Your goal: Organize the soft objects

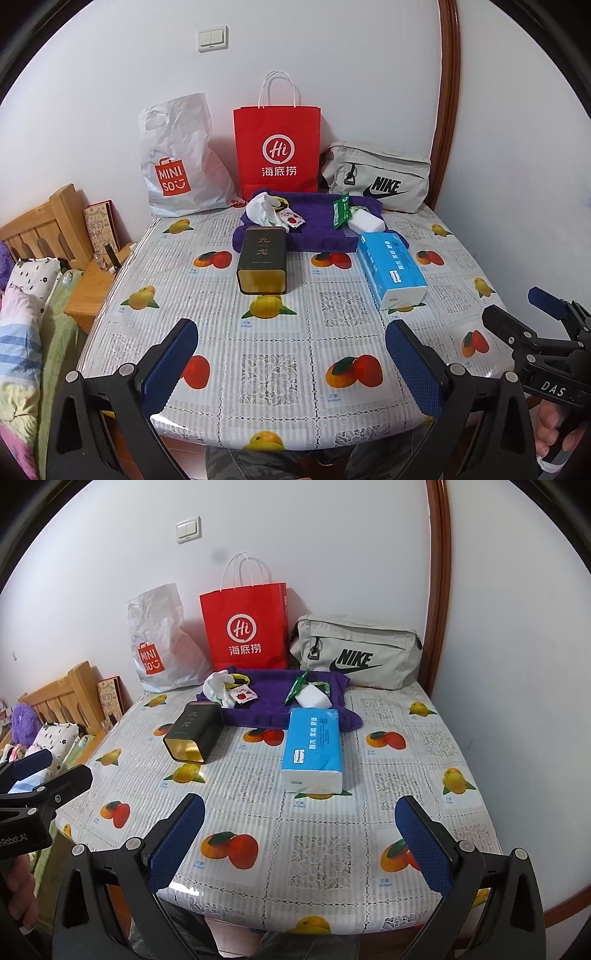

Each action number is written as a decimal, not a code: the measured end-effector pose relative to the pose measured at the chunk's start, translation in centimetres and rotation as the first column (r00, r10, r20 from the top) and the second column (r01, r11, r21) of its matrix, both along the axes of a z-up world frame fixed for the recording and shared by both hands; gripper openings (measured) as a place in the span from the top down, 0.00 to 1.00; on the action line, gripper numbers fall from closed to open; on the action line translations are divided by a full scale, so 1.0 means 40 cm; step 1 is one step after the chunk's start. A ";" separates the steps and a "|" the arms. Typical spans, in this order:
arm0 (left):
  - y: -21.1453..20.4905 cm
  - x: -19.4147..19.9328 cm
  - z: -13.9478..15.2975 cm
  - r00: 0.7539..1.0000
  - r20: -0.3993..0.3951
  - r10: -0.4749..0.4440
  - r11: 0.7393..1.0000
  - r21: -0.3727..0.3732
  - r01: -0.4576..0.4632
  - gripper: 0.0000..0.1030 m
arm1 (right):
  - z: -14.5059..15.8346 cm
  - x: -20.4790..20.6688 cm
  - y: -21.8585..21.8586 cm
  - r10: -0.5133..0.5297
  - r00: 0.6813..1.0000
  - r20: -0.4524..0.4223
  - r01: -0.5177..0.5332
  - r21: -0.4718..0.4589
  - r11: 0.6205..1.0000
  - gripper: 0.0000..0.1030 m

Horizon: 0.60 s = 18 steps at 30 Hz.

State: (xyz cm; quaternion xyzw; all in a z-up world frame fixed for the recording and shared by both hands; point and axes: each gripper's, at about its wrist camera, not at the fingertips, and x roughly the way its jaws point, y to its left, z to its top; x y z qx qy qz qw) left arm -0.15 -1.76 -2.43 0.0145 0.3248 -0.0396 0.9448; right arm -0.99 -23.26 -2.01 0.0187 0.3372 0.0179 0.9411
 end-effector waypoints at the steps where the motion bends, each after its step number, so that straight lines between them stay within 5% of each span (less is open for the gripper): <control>1: 0.000 0.000 0.000 1.000 0.000 0.000 1.000 0.000 0.000 0.01 | 0.000 0.000 0.000 0.001 1.000 0.000 -0.001 0.000 1.000 0.01; 18: 0.002 0.000 0.000 1.000 -0.001 0.001 1.000 0.000 -0.001 0.01 | -0.002 0.000 0.001 0.001 1.000 -0.001 -0.001 -0.001 1.000 0.01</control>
